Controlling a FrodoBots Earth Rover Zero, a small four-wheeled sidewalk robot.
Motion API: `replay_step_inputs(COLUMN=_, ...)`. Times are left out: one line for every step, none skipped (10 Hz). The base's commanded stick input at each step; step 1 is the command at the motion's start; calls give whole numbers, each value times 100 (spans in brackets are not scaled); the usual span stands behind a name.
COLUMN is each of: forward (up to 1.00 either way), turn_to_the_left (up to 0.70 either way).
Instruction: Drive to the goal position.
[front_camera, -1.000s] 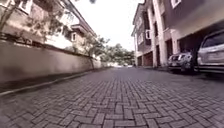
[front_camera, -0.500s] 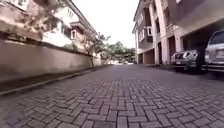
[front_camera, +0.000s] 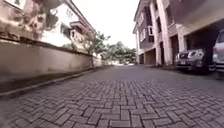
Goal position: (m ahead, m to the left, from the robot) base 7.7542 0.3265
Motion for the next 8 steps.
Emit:
replay_step_inputs(forward=70, turn_to_the_left=0)
replay_step_inputs(forward=70, turn_to_the_left=0)
replay_step_inputs(forward=70, turn_to_the_left=0)
replay_step_inputs(forward=70, turn_to_the_left=0)
replay_step_inputs(forward=70, turn_to_the_left=0)
replay_step_inputs(forward=70, turn_to_the_left=0)
replay_step_inputs(forward=70, turn_to_the_left=0)
replay_step_inputs(forward=70, turn_to_the_left=0)
